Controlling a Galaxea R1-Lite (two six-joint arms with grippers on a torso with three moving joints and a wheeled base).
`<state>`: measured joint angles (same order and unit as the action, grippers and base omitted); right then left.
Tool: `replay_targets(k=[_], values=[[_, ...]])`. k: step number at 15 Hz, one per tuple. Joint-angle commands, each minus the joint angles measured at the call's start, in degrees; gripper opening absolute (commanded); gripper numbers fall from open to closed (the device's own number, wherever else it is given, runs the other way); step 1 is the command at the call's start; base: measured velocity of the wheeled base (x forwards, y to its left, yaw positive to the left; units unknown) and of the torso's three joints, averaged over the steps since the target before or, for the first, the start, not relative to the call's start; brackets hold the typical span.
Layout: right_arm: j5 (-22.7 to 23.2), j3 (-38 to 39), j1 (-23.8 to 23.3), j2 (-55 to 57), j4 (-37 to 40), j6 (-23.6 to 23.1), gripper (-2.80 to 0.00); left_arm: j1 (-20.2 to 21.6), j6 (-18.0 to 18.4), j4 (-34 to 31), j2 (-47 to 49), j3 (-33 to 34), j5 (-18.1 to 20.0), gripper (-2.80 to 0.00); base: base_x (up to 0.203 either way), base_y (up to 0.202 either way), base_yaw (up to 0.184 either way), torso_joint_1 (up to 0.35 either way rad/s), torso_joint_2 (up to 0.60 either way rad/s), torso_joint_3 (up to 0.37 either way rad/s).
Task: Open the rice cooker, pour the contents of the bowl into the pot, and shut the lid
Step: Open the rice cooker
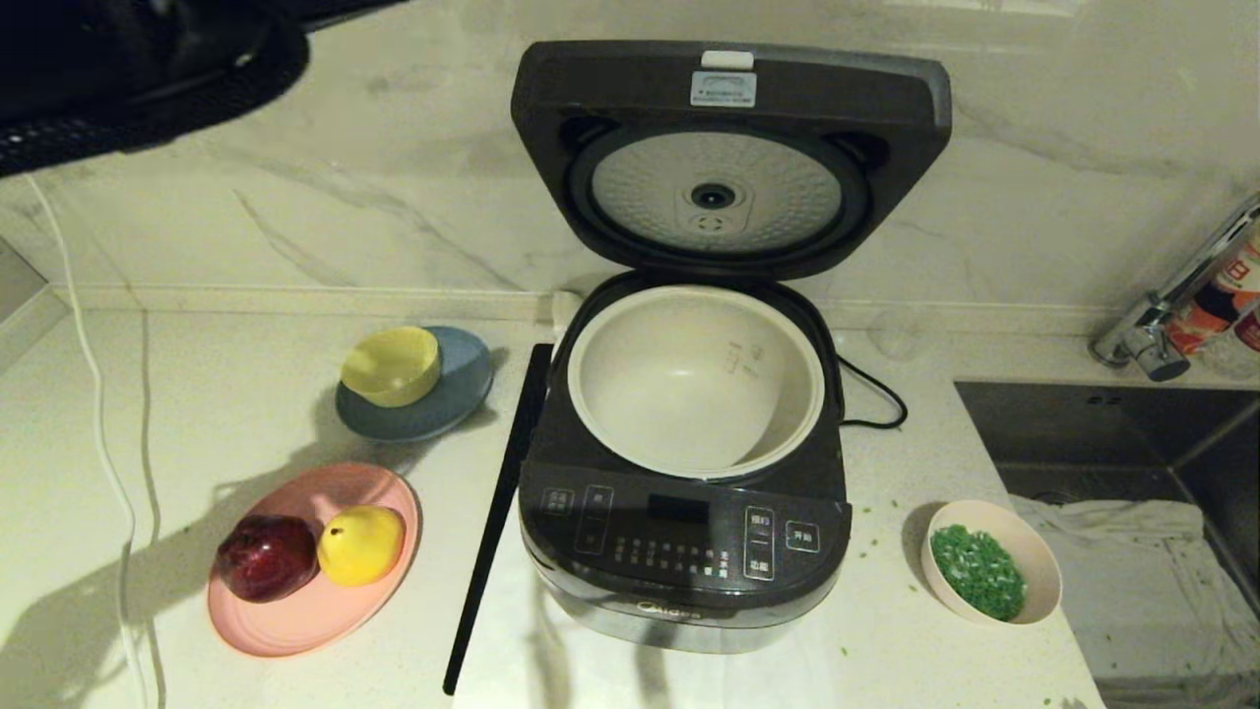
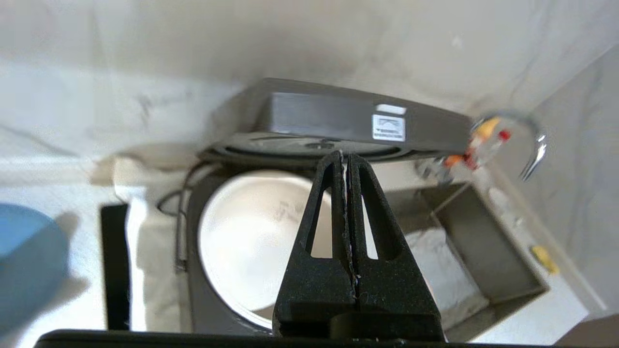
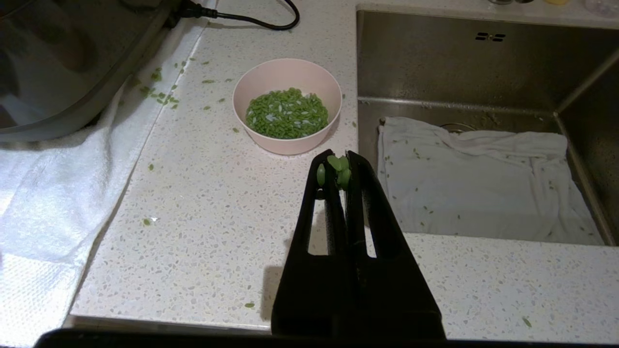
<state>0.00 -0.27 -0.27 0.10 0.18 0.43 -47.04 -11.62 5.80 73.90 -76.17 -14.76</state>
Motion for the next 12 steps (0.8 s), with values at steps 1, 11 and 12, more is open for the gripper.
replay_targets(k=[1, 11, 12], values=[[0.00, 0.09, 0.00, -0.01, -0.01, 0.01, -2.80, -0.38, 0.13, -1.54, -4.48, 3.44, 0.33, -2.80, 0.000, 0.000, 0.000, 0.000, 0.00, 0.000], [-0.03, 0.00, 0.00, -0.01, -0.01, 0.01, -2.80, -1.02, 0.77, 10.98, 11.47, 17.83, 4.16, -2.80, 0.000, 0.000, 0.000, 0.000, 0.00, 0.000], [0.00, 0.00, 0.00, -0.01, -0.01, 0.01, -2.80, -1.02, 1.36, 14.64, 14.00, 17.42, 2.18, -2.80, 0.000, 0.000, 0.000, 0.000, 0.00, 0.000]])
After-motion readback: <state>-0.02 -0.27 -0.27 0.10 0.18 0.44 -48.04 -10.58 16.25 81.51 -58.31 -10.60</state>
